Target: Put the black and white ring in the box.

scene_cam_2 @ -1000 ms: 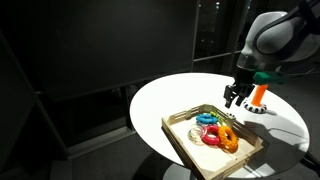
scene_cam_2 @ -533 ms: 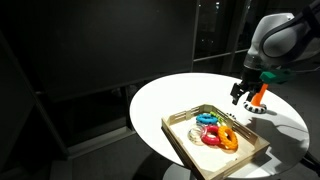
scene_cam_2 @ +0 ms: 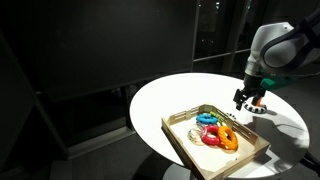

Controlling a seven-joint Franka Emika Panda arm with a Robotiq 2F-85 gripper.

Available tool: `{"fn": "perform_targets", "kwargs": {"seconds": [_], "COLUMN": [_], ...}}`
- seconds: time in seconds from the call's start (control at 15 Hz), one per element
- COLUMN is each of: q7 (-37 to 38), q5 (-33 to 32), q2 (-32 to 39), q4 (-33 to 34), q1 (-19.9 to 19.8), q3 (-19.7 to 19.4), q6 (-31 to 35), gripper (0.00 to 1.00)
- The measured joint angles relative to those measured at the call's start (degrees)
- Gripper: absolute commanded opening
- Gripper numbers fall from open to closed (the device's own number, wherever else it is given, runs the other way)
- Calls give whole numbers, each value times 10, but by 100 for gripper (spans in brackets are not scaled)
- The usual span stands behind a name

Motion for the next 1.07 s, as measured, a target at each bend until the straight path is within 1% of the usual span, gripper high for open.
{"fn": "perform_targets", "kwargs": {"seconds": [0.4,0.8,1.07], "q7": [9,11,30], "q5": [-2,-2,-6], "q2": [37,59,71], "q4": [7,18,27], "q1": [9,15,23], "q3": [0,-1,-8], "q6": [5,24,32], "gripper": [100,100,100]}}
